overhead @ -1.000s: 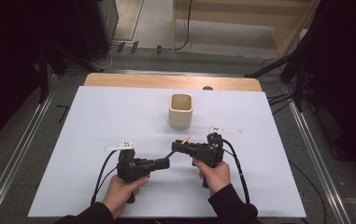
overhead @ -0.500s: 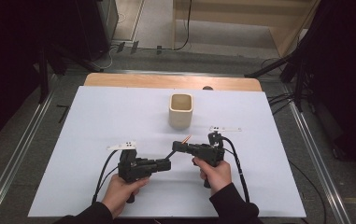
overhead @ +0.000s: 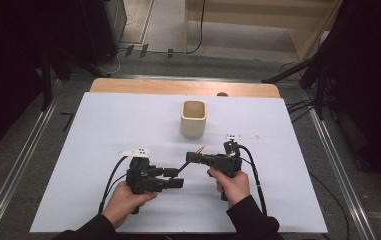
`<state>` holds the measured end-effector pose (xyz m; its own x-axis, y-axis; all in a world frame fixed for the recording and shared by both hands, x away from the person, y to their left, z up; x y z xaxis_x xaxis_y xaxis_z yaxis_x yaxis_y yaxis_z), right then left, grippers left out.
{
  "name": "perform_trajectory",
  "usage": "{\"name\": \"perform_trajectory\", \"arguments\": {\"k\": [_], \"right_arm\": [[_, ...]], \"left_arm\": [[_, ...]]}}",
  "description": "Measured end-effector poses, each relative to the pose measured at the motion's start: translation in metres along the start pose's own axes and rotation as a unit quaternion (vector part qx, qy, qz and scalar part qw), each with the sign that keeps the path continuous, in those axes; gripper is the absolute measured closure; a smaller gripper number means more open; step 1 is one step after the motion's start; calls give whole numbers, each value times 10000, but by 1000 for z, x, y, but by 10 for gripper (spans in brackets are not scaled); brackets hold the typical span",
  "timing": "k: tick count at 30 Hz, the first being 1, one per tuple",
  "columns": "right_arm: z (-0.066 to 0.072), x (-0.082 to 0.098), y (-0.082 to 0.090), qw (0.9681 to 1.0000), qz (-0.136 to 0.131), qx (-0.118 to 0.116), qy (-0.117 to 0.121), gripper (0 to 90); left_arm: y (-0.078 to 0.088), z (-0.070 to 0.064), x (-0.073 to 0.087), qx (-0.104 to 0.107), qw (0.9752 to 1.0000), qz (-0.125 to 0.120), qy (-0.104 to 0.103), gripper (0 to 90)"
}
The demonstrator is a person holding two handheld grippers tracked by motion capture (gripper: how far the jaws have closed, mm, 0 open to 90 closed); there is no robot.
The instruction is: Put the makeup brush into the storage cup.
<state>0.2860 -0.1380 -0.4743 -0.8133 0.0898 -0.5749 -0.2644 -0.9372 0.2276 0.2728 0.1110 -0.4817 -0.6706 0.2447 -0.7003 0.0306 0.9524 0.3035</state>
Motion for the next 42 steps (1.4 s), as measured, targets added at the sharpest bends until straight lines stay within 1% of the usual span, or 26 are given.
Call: {"name": "perform_trajectory", "arguments": {"k": [3, 4, 5, 6, 9, 11, 13, 15, 16, 19, 20, 24, 26, 30, 33, 36, 39, 42], "right_arm": [[-1, 0, 0, 10000, 68, 34, -29, 834], [-1, 0, 0, 9999, 90, 43, -23, 834], [-2, -1, 0, 9999, 126, 43, -43, 834], [-3, -1, 0, 9999, 145, 55, -34, 834], [-4, -1, 0, 9997, 216, 87, -51, 834], [-5, -1, 0, 9995, 281, 103, -38, 834], [-5, -3, -1, 9990, 410, 154, -31, 834], [-4, -4, -2, 9985, 512, 197, 70, 834], [-3, -5, -2, 9982, 552, 201, 83, 834], [-3, -5, -2, 9974, 669, 230, 131, 834], [-4, -5, -3, 9971, 707, 241, 150, 834], [-5, -5, -4, 9958, 847, 278, 217, 834], [-5, -5, -5, 9952, 891, 305, 256, 834], [-6, -5, -7, 9938, 1020, 313, 319, 834], [-6, -6, -10, 9923, 1134, 318, 379, 834], [-6, -7, -13, 9917, 1208, 234, 381, 834], [-6, -8, -18, 9899, 1331, 222, 439, 834], [-6, -7, -23, 9879, 1462, 180, 483, 834]], "left_arm": [[2, 0, -2, -64, 9999, 83, -37, 358], [3, 0, -2, -115, 9998, 139, -75, 357], [3, -1, -3, -214, 9994, 206, -154, 356], [4, -1, -3, -246, 9993, 207, -199, 356], [7, -1, -4, -260, 9991, 270, -219, 355], [7, 0, -4, -279, 9987, 365, -206, 350], [8, 1, -4, -289, 9982, 463, -237, 343], [8, 2, -4, -306, 9976, 566, -270, 329], [9, 2, -4, -308, 9974, 594, -258, 319], [8, 3, -3, -329, 9969, 665, -270, 301], [8, 3, -3, -307, 9968, 690, -269, 291], [8, 2, -2, -335, 9959, 752, -381, 274], [9, 2, -2, -387, 9950, 802, -461, 269], [10, 4, -3, -444, 9945, 820, -468, 268], [11, 5, -3, -455, 9944, 826, -483, 269], [10, 5, -4, -265, 9956, 819, -376, 274], [10, 6, -3, -276, 9950, 868, -418, 281], [9, 6, -3, -282, 9949, 888, -393, 293]]}}
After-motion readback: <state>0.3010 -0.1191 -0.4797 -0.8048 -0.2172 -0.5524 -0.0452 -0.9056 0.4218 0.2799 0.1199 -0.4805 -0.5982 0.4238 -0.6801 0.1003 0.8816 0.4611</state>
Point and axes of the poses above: each handheld gripper's, and its own axes: y roughly backward along the jaws, x roughly out of its underside, z roughly to its left, the point moved 2 cm from there along -y, roughly forward along the jaws, and after that the axes turned 4 degrees about x, right-handed, at the moved point
